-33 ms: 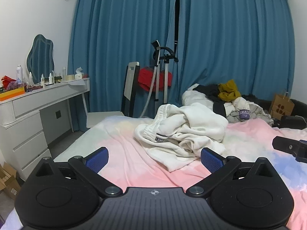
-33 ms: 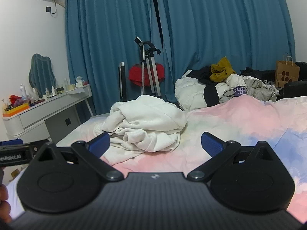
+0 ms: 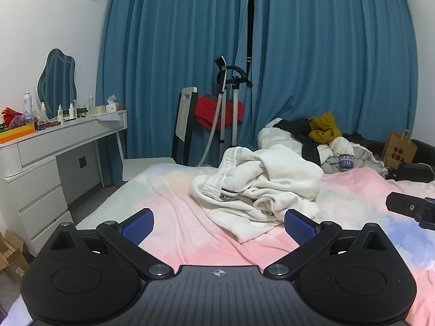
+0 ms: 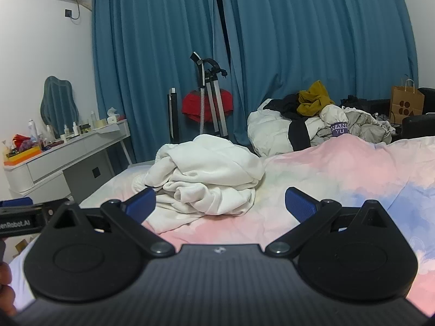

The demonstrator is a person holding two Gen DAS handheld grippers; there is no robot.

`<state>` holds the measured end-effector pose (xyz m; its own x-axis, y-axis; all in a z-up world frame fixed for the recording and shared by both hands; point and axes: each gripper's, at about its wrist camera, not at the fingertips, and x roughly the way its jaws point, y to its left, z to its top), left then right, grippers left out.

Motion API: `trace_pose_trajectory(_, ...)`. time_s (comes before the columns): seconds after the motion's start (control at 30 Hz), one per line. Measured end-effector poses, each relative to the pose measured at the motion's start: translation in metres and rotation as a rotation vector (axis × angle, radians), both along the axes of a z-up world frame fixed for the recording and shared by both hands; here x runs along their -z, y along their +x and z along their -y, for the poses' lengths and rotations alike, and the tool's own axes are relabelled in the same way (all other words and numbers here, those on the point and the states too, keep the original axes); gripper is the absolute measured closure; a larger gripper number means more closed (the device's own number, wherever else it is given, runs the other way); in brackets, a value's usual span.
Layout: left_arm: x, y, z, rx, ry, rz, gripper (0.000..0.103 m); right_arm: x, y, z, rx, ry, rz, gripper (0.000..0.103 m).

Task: Fold clothes
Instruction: 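Move both grippers toward the crumpled white garment on the bed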

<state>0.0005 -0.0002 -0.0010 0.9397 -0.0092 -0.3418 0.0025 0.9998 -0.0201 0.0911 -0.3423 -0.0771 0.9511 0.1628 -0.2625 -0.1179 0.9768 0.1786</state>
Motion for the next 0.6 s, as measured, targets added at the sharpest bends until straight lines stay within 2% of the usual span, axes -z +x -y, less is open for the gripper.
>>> trace_pose_trajectory(0.6, 0.017, 0.008, 0.007, 0.034, 0.022, -0.038, 0.0, 0.006, 0.005, 0.008, -0.021, 0.056, -0.005, 0.0)
